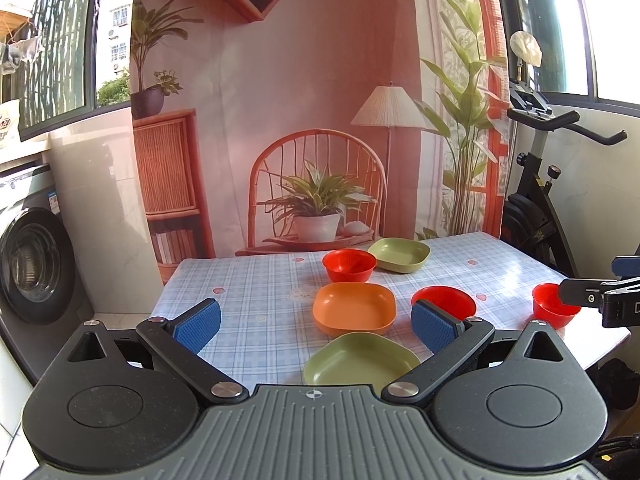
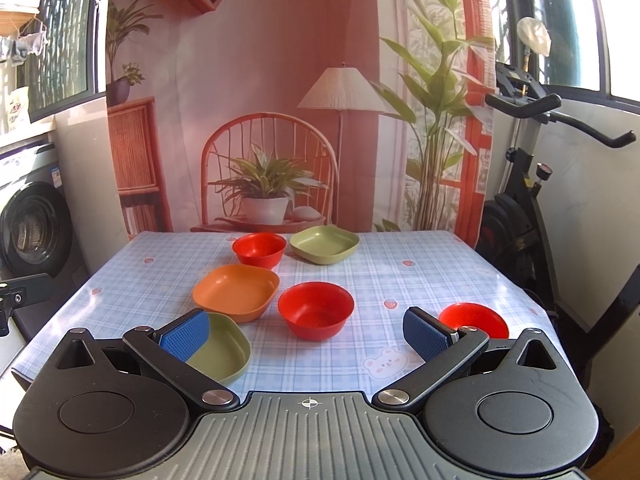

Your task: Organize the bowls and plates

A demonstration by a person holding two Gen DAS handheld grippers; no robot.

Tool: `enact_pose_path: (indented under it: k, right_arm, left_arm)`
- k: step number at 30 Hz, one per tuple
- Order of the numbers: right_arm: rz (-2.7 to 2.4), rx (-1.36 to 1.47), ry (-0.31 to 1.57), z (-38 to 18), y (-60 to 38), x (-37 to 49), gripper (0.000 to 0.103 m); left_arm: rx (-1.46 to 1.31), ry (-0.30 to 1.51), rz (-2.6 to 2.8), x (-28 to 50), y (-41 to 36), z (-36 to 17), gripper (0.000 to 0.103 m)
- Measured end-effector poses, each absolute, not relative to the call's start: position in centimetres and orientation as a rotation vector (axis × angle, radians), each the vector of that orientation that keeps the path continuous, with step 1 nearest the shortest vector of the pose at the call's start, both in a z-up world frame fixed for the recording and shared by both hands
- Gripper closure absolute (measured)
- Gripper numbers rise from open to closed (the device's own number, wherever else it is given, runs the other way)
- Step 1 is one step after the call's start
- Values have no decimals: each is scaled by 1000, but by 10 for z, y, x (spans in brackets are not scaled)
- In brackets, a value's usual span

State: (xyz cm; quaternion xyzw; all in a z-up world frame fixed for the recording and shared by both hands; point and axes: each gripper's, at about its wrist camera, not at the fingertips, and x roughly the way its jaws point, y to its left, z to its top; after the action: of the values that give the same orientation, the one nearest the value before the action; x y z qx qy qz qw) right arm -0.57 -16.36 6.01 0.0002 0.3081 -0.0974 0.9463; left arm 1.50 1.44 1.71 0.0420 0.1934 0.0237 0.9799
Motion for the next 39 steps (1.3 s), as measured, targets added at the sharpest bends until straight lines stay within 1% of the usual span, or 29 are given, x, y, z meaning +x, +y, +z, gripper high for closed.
enact_pose_path:
  k: [7, 13, 18, 23, 26, 30, 31, 33, 34, 36, 39]
  right_arm:
    - [-147, 5, 490, 95, -180, 28, 0]
    - [-104, 36, 460, 101, -191, 75, 0]
    - [-78, 62, 499, 86, -192, 118, 0]
    - [-82, 75, 535, 58, -189, 148, 2]
    - [-87, 61, 548, 44, -184, 164, 7]
    - [-94, 68, 548, 30, -181, 183, 8]
    - [-94, 70, 553, 26, -181, 186, 9]
    - [-88, 73, 572, 14, -179, 192, 12]
    - [-84, 74, 582, 9, -178, 193, 15]
    - [-79, 69, 606, -6, -175, 195, 18]
    - [-88, 54, 620, -27, -169, 191, 20]
  left_arm:
    - [96, 336, 41, 51, 26, 44, 1]
    - [41, 303, 16, 82, 38, 59, 1]
    - [35, 292, 24, 106, 45, 58, 1]
    - [15, 310, 62, 131, 60, 56, 2]
    - [-7, 288, 89, 143, 69, 63, 2]
    - [40, 271, 95, 159, 71, 65, 3]
    - [50, 285, 92, 163, 70, 62, 4]
    - [59, 315, 75, 169, 71, 53, 15]
    - [65, 345, 67, 174, 72, 44, 16]
    - [74, 392, 102, 181, 73, 29, 26]
    - [66, 448, 131, 189, 75, 9, 29]
